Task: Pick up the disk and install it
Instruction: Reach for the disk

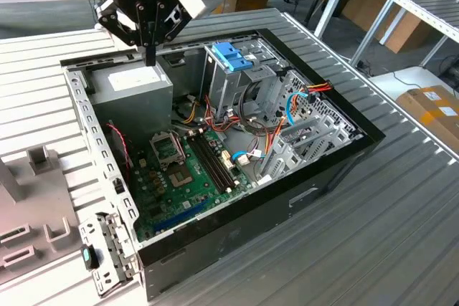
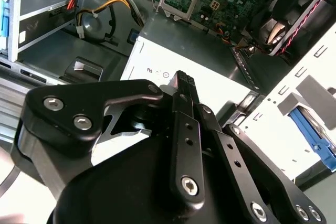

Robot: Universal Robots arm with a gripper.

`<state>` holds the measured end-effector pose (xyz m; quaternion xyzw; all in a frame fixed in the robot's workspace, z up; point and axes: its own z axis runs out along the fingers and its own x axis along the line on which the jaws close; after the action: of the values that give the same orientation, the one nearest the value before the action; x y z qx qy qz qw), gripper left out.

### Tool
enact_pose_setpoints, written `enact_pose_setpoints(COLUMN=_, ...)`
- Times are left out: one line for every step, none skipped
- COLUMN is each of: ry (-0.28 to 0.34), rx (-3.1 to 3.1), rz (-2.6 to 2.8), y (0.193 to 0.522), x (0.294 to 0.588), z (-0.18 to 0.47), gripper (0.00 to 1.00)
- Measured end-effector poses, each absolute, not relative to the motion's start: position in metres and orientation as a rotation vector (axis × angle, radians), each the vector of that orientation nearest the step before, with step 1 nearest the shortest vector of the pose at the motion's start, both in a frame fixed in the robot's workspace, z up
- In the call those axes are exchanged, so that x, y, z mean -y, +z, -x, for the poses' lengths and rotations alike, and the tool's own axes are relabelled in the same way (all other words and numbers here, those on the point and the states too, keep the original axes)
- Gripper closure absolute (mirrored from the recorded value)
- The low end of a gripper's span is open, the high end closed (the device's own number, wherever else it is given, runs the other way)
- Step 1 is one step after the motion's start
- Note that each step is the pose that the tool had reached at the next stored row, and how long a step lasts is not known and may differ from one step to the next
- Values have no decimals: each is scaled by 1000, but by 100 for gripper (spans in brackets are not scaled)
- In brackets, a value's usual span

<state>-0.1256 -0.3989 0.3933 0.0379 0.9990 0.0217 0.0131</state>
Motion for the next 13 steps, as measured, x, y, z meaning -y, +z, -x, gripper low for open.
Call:
enact_pose_setpoints(ry=68, rx=-3112, rz=-118, y=393, x=399, z=126, gripper=90)
enact_pose_setpoints(ry=68, rx=-3112, rz=-118, y=393, x=399, z=126, gripper=90)
enact_pose_setpoints(ry=68, rx=-3112, rz=-118, y=393, x=399, z=126, gripper=90)
enact_pose_setpoints(ry=68, rx=-3112, rz=-118, y=393, x=399, z=127, gripper=90)
enact_pose_setpoints(ry=68, rx=-3113, rz=-118, y=393, x=399, z=127, gripper=90)
enact_pose_setpoints(ry=68, rx=-3113, rz=-118, y=393, x=399, z=127, gripper=90)
enact_pose_setpoints(ry=68, rx=-3113, rz=-118, y=393, x=399, z=128, gripper=90)
enact_pose_setpoints(ry=68, rx=-3112, rz=-118, y=393, x=399, z=128, gripper=90)
enact_pose_setpoints(ry=68, rx=-3112, rz=-118, y=393, x=399, z=128, gripper=90)
enact_pose_setpoints(ry=68, rx=-3112, rz=-118, y=393, x=399, z=128, gripper=90)
enact_pose_setpoints(ry=68, rx=-3112, rz=-118, y=393, x=399, z=128, gripper=90)
enact_pose_setpoints(ry=68, rx=-3113, rz=-118, y=393, x=399, z=129, gripper=90)
enact_pose_setpoints(ry=68, rx=-3113, rz=-118, y=393, x=399, z=129, gripper=90)
